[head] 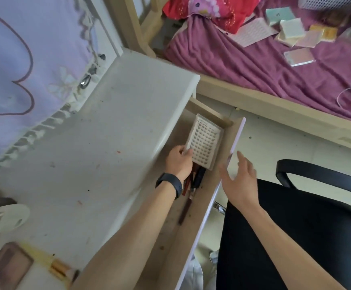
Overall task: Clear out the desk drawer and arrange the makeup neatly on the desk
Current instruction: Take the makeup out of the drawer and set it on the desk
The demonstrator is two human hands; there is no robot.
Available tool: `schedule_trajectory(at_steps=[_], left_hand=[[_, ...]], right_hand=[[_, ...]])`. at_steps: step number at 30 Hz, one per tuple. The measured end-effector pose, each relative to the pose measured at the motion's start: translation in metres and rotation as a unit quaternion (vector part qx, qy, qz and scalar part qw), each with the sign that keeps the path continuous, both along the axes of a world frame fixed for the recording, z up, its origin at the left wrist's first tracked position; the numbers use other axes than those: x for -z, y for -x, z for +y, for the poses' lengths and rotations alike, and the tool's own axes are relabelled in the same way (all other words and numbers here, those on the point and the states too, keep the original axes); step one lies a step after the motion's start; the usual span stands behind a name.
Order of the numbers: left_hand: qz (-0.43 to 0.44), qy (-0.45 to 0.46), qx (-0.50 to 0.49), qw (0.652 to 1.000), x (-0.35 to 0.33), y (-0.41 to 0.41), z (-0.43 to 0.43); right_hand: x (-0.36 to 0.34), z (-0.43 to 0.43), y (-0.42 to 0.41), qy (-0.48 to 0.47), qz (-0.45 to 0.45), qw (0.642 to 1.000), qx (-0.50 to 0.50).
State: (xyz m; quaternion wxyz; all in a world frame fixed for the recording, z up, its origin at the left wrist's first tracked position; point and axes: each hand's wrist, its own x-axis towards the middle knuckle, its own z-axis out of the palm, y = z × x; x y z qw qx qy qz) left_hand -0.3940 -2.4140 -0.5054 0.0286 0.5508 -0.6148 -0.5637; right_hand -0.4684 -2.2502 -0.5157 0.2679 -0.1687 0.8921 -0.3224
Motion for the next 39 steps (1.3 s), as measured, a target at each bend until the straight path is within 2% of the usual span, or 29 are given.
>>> schedule_trajectory(at_steps=[2, 5, 7, 8, 10, 12, 15, 17, 19, 26, 31, 36, 39], left_hand=[[0.064, -0.062, -0.034, 0.995, -0.023, -0.015, 0.006], [0.154, -0.145, -0.063, 0.975, -0.056, -0.036, 0.005], [0.165, -0.128, -0.044, 0.977, -0.072, -0.048, -0.005], [0.161, -0.090, -0.024, 0.983, -0.078, -0.055, -0.014], [0.129, 0.054, 0.024, 0.990, -0.085, -0.071, -0.037], [0.059, 0.211, 0.032, 0.975, -0.085, -0.087, -0.062], [-0.152, 0.360, 0.080, 0.917, -0.066, -0.116, -0.106], [-0.273, 0.345, 0.137, 0.887, -0.049, -0.134, -0.128], [-0.305, 0.309, 0.158, 0.887, -0.035, -0.148, -0.138], [-0.280, 0.346, 0.138, 0.885, -0.020, -0.155, -0.138], [-0.264, 0.348, 0.124, 0.891, -0.022, -0.154, -0.138], [-0.258, 0.355, 0.114, 0.891, -0.020, -0.154, -0.137], [-0.252, 0.360, 0.107, 0.892, -0.020, -0.153, -0.136]], right_hand=[[-0.018, -0.002, 0.002, 0.034, -0.024, 0.998, 0.045], [-0.046, -0.016, 0.002, 0.128, -0.149, 0.978, 0.064], [-0.055, -0.028, 0.002, 0.164, -0.168, 0.971, 0.049], [-0.059, -0.038, 0.000, 0.178, -0.173, 0.968, 0.041], [-0.065, -0.060, -0.006, 0.188, -0.181, 0.965, 0.017], [-0.070, -0.087, -0.010, 0.185, -0.172, 0.967, -0.007], [-0.073, -0.135, -0.015, 0.169, -0.149, 0.974, -0.019], [-0.075, -0.165, -0.017, 0.153, -0.142, 0.978, -0.018], [-0.075, -0.193, -0.017, 0.135, -0.135, 0.981, -0.026], [-0.068, -0.272, -0.018, 0.092, -0.130, 0.987, -0.037], [-0.070, -0.307, -0.014, 0.023, -0.056, 0.997, -0.040], [-0.073, -0.321, -0.014, -0.032, -0.045, 0.997, -0.050], [-0.072, -0.323, -0.020, -0.066, -0.005, 0.995, -0.077]])
